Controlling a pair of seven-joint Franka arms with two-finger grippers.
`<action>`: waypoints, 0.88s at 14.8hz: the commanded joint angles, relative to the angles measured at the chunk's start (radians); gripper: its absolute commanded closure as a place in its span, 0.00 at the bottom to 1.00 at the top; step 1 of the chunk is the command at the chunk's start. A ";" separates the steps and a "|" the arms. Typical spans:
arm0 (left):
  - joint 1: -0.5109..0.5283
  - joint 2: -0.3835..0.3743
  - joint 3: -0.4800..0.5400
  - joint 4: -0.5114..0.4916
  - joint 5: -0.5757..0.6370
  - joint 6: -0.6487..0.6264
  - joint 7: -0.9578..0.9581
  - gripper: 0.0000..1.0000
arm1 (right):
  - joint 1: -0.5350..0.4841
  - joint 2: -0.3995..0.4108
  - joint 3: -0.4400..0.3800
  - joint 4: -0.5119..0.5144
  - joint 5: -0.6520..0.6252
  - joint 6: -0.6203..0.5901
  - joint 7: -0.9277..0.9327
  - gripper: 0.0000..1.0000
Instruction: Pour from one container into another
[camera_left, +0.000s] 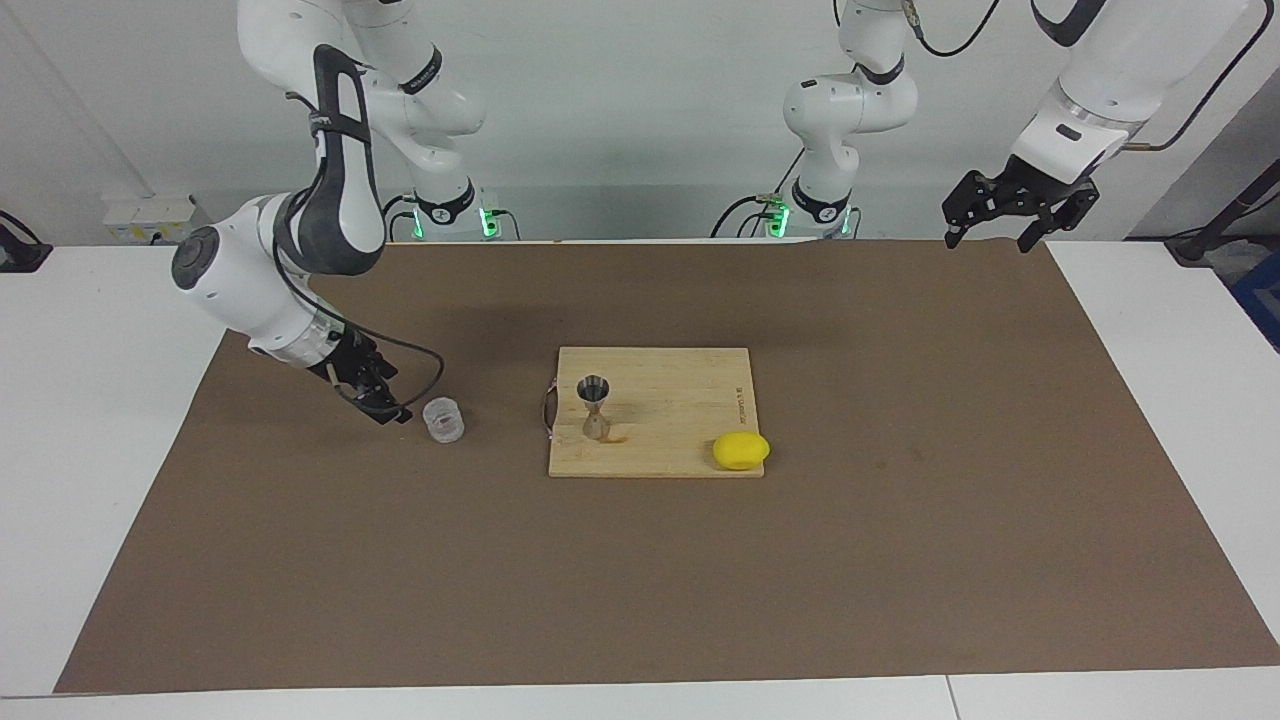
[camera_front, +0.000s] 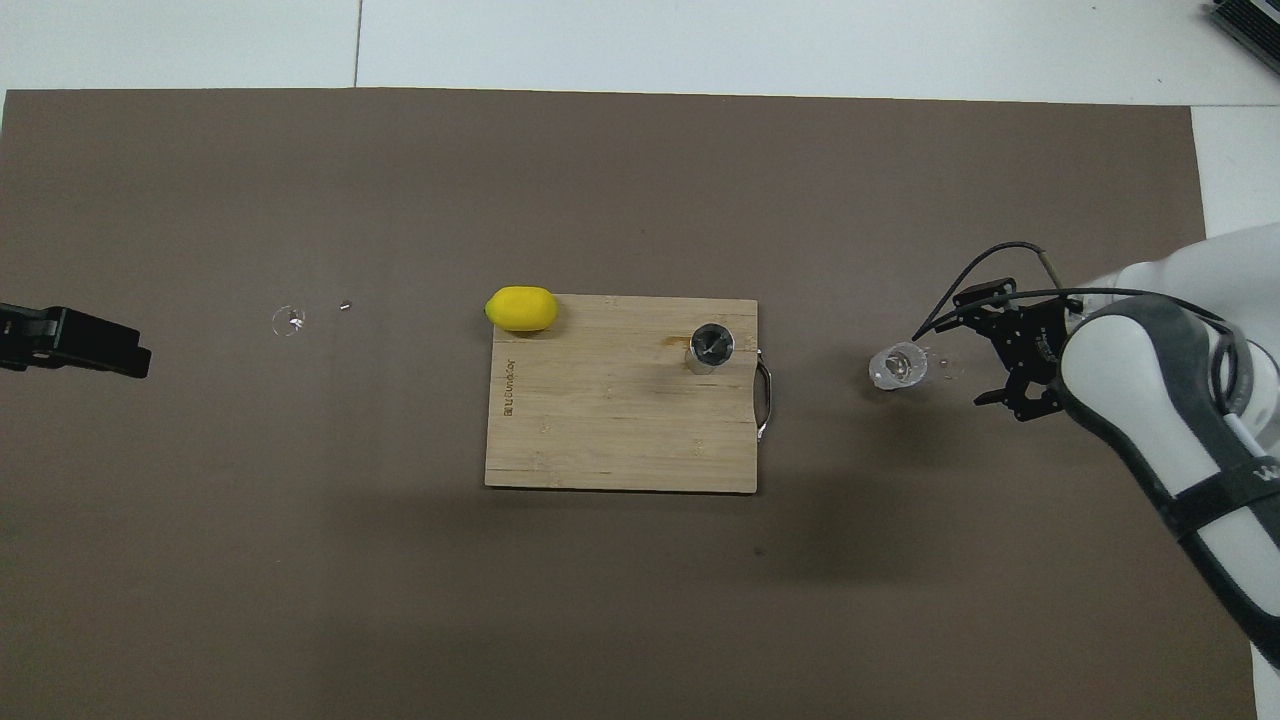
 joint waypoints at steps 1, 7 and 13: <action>0.009 -0.013 -0.002 -0.007 -0.011 -0.010 0.011 0.00 | 0.059 -0.024 0.004 0.007 -0.112 -0.001 -0.124 0.00; 0.009 -0.014 -0.002 -0.007 -0.011 -0.010 0.011 0.00 | 0.110 -0.125 0.007 0.072 -0.262 -0.071 -0.368 0.00; 0.009 -0.013 -0.002 -0.007 -0.011 -0.008 0.011 0.00 | 0.100 -0.134 0.000 0.327 -0.319 -0.345 -0.438 0.00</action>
